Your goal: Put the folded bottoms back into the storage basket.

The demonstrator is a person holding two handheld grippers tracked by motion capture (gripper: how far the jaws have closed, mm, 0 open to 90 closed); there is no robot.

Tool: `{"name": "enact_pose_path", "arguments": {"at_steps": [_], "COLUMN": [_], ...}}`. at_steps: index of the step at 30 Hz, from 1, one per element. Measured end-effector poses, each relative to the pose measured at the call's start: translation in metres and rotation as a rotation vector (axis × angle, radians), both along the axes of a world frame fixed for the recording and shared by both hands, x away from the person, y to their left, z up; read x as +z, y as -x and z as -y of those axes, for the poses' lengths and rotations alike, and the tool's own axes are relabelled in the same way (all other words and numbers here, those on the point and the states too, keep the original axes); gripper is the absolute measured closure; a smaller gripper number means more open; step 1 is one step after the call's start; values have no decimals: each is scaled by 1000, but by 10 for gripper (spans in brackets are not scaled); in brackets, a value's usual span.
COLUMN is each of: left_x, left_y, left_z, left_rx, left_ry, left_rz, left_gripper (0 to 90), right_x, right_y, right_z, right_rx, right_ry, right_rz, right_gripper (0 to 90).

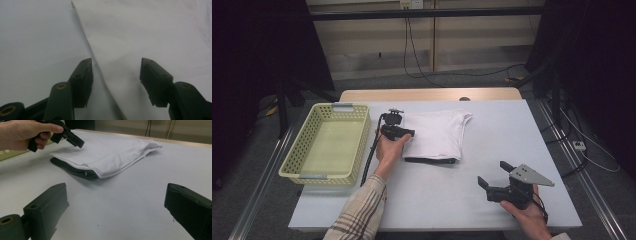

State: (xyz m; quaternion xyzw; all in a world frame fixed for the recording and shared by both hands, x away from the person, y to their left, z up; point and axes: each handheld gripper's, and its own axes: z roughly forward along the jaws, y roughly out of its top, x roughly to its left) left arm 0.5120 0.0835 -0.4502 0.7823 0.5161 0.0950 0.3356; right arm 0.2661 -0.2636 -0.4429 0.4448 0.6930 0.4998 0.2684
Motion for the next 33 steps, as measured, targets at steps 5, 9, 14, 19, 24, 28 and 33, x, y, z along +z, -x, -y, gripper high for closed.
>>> {"name": "enact_pose_path", "arguments": {"at_steps": [5,9,14,19,24,28,33], "left_x": [0,0,0,0,-2,-3,-5], "left_y": [0,1,2,2,1,0,-2], "left_z": [1,4,4,4,3,6,8], "left_rx": [7,19,14,-13,-38,-25,-31], "left_ry": [12,42,65,95,127,145,149], "left_rz": [-8,-25,-54,-99,-111,-92,-77], "left_gripper": [455,538,610,719,816,766,753], "right_x": [0,0,0,0,0,0,0], "right_y": [-1,0,-1,-1,-1,-1,-1], "right_z": [1,-1,0,-1,-1,-1,-1], "right_rx": [4,7,4,6,8,6,7], "right_ry": [-9,-2,0,1,3,0,0], "right_rz": [-5,-3,-1,-5,-5,-8,-8], "right_gripper": [51,51,52,52,52,53,53]}}
